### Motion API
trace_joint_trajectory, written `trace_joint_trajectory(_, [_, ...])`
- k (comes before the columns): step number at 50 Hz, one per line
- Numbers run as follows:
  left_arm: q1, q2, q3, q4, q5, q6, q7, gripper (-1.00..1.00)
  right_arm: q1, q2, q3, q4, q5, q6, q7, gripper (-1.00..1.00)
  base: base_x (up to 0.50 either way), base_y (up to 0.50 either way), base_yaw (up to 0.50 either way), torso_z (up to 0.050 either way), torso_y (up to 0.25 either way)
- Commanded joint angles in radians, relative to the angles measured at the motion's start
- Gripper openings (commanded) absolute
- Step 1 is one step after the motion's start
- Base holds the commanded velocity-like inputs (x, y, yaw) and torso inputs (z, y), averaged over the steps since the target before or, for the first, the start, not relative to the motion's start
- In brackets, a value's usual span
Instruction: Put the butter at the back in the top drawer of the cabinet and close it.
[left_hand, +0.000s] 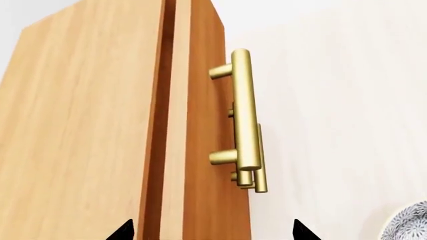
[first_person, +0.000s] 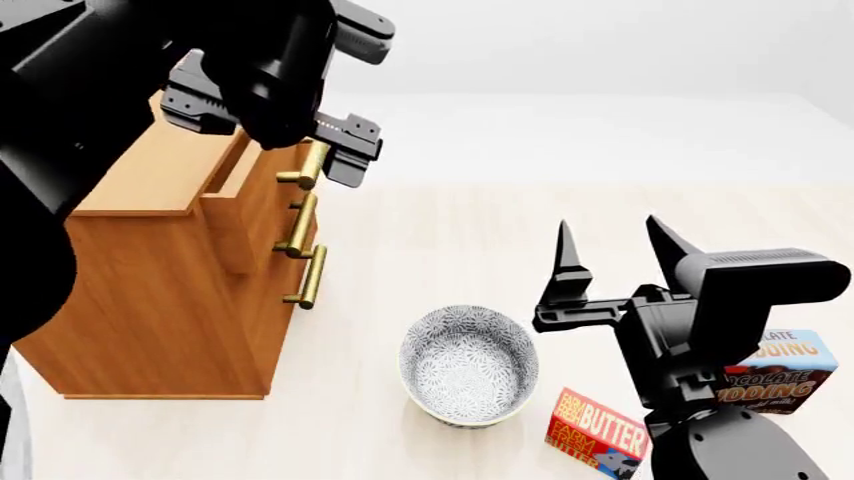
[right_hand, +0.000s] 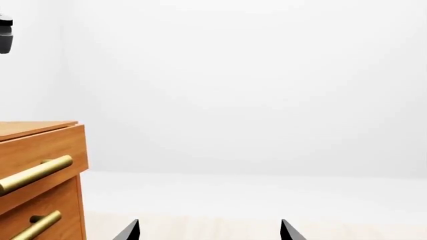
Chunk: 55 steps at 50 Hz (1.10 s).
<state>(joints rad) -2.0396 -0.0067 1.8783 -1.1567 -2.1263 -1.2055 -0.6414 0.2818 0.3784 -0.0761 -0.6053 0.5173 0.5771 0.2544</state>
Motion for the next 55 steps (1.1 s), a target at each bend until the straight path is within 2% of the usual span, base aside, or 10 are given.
trace_joint_trajectory(1, [0.024, 0.006, -0.107, -0.032, 0.098, -0.042, -0.005, 1.0, -0.001, 0.003, 0.002, 0.006, 0.005, -0.007, 0.0, 1.0, 0.0, 0.0, 0.0, 0.0, 0.0])
trace_joint_trajectory(20, [0.064, 0.007, -0.184, -0.049, 0.162, -0.061, -0.024, 1.0, -0.005, 0.006, 0.006, 0.026, 0.011, -0.026, -0.005, 1.0, 0.0, 0.0, 0.0, 0.0, 0.0])
trace_joint_trajectory(55, [0.101, 0.007, -0.178, -0.083, 0.164, -0.061, -0.043, 1.0, -0.014, 0.015, 0.011, 0.037, 0.023, -0.046, -0.004, 1.0, 0.0, 0.0, 0.0, 0.0, 0.0])
